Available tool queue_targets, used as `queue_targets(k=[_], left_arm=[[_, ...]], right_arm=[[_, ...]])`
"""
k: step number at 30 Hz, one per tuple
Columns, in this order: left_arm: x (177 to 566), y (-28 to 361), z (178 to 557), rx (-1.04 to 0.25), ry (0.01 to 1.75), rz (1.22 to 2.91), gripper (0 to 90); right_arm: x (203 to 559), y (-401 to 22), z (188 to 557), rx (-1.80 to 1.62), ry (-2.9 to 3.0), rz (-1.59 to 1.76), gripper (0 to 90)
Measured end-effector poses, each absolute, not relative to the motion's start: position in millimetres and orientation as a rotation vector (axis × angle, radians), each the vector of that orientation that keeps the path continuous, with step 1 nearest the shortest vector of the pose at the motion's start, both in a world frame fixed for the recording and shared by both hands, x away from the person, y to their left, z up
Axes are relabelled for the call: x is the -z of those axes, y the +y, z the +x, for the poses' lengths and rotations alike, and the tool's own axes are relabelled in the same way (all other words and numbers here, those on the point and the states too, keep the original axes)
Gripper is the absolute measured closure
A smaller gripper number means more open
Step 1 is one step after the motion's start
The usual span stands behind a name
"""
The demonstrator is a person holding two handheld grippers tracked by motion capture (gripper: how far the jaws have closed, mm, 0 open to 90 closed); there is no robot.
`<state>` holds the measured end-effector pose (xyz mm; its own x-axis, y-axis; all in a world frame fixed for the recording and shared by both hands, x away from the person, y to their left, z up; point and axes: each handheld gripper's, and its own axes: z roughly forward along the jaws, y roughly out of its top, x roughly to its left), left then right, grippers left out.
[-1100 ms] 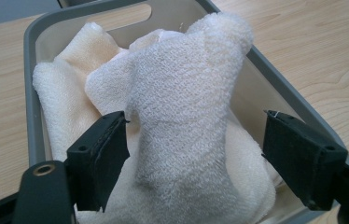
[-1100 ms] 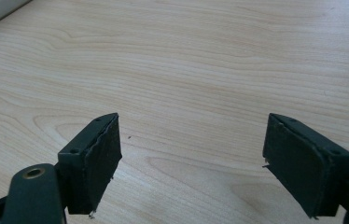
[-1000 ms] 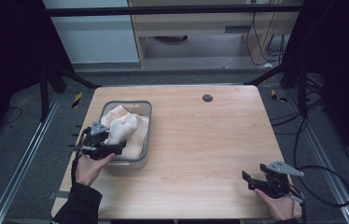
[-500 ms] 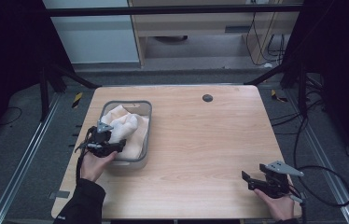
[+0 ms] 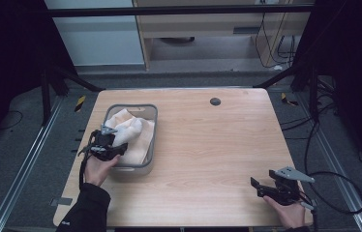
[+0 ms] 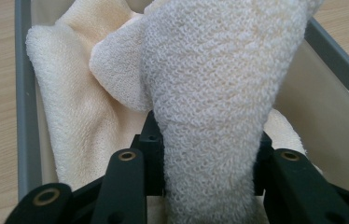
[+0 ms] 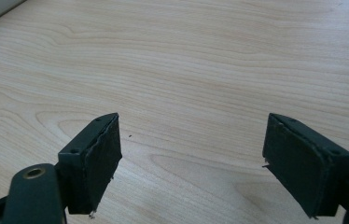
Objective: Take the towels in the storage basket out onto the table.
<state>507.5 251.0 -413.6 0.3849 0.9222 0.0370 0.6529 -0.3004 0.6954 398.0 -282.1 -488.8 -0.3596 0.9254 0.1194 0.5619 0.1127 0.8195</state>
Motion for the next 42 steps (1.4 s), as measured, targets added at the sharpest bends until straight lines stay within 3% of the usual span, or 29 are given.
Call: queue_targets(k=[42], left_arm=[[305.8,261.4,483.8,-0.679,1.236,1.923,65.0]], right_arm=[[488.7,-281.8,398.0,-1.146,1.973,1.438,19.2]])
